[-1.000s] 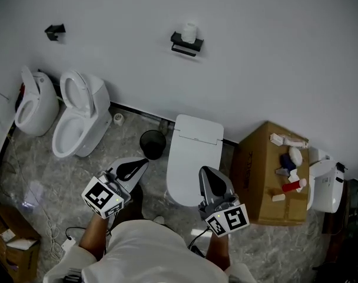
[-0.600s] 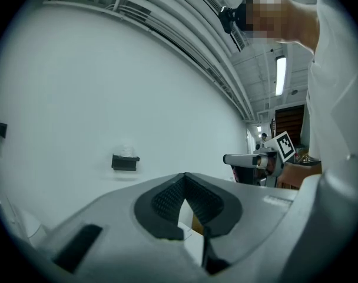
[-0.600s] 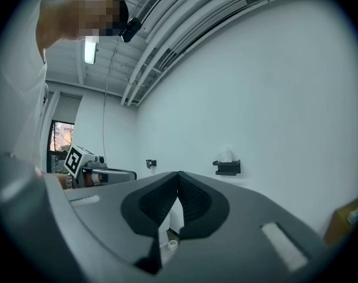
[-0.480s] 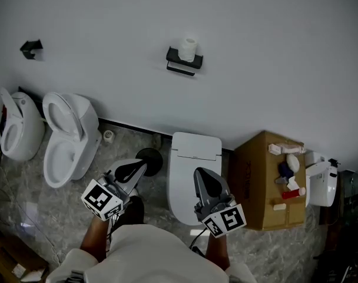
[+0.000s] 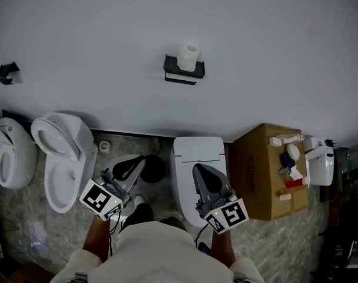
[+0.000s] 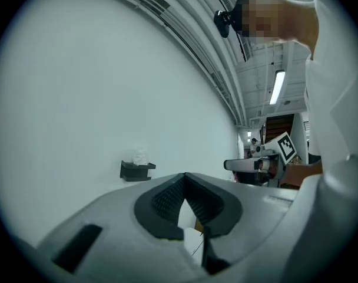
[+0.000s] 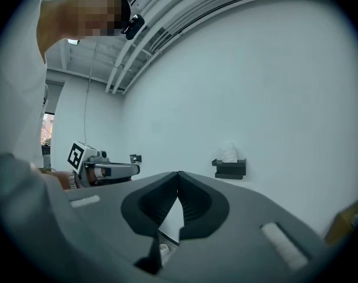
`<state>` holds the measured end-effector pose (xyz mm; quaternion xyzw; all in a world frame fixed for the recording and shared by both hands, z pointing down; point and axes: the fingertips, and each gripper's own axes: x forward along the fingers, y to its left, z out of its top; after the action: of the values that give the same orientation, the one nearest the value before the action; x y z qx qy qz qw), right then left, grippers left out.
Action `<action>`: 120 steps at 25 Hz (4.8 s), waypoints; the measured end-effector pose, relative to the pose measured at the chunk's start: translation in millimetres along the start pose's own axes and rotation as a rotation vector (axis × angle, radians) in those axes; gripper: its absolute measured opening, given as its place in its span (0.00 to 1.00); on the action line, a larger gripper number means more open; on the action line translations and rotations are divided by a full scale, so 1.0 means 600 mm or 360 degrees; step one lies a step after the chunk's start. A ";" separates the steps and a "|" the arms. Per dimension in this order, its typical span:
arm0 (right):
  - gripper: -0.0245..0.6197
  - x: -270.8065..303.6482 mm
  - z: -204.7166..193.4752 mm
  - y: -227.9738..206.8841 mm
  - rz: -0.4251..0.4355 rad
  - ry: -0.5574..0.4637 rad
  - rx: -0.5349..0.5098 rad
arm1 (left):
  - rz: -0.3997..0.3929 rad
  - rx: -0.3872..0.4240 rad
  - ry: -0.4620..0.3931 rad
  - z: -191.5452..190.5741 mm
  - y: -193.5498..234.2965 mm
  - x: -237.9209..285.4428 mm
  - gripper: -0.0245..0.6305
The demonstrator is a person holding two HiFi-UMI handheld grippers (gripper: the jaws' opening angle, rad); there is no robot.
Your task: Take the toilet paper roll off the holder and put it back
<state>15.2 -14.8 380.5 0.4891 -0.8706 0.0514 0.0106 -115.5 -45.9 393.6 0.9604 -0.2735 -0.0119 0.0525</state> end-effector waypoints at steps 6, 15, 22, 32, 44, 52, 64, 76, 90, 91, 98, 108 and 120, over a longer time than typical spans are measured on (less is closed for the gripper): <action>0.05 0.062 -0.001 -0.018 0.0014 0.0005 0.0026 | -0.0006 -0.0017 0.0036 -0.004 0.053 0.022 0.04; 0.05 0.116 0.031 -0.081 0.0085 -0.0081 0.0023 | 0.0118 0.0037 0.0036 0.021 0.098 0.050 0.04; 0.06 0.114 0.037 -0.125 0.0052 -0.0132 0.0069 | 0.0095 0.0042 0.0051 0.019 0.094 0.094 0.04; 0.06 0.118 0.025 -0.156 0.0062 -0.0099 0.0080 | 0.0096 -0.0033 0.0049 0.009 0.101 0.122 0.04; 0.06 0.129 0.043 -0.186 0.0031 -0.0126 0.0024 | 0.0112 -0.0050 0.0054 0.000 0.102 0.133 0.04; 0.22 0.192 0.091 -0.224 0.0024 -0.0128 -0.0177 | 0.0142 -0.0064 0.0083 -0.013 0.101 0.134 0.04; 0.35 0.310 0.109 -0.294 0.0006 -0.0072 -0.0249 | 0.0232 -0.0119 0.0129 -0.038 0.130 0.142 0.04; 0.45 0.439 0.086 -0.377 -0.0044 0.0039 -0.0292 | 0.0273 -0.0214 0.0230 -0.092 0.180 0.175 0.04; 0.48 0.561 0.056 -0.441 -0.0276 0.0228 -0.0429 | 0.0360 -0.0264 0.0294 -0.128 0.187 0.154 0.04; 0.48 0.565 0.051 -0.446 -0.0289 0.0251 -0.0430 | 0.0366 -0.0264 0.0295 -0.127 0.188 0.152 0.04; 0.48 0.586 0.031 -0.468 -0.0377 0.0353 -0.0433 | 0.0374 -0.0258 0.0292 -0.122 0.192 0.150 0.04; 0.49 0.604 0.034 -0.474 -0.0397 0.0361 -0.0439 | 0.0405 -0.0249 0.0294 -0.119 0.191 0.137 0.04; 0.48 0.564 0.044 -0.451 -0.0330 0.0291 -0.0432 | 0.0397 -0.0233 0.0274 -0.109 0.183 0.140 0.04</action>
<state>70.3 -444.7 398.9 0.5635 -0.8099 -0.0236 0.1609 -98.4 -176.7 471.2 0.9100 -0.3835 0.0571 0.1465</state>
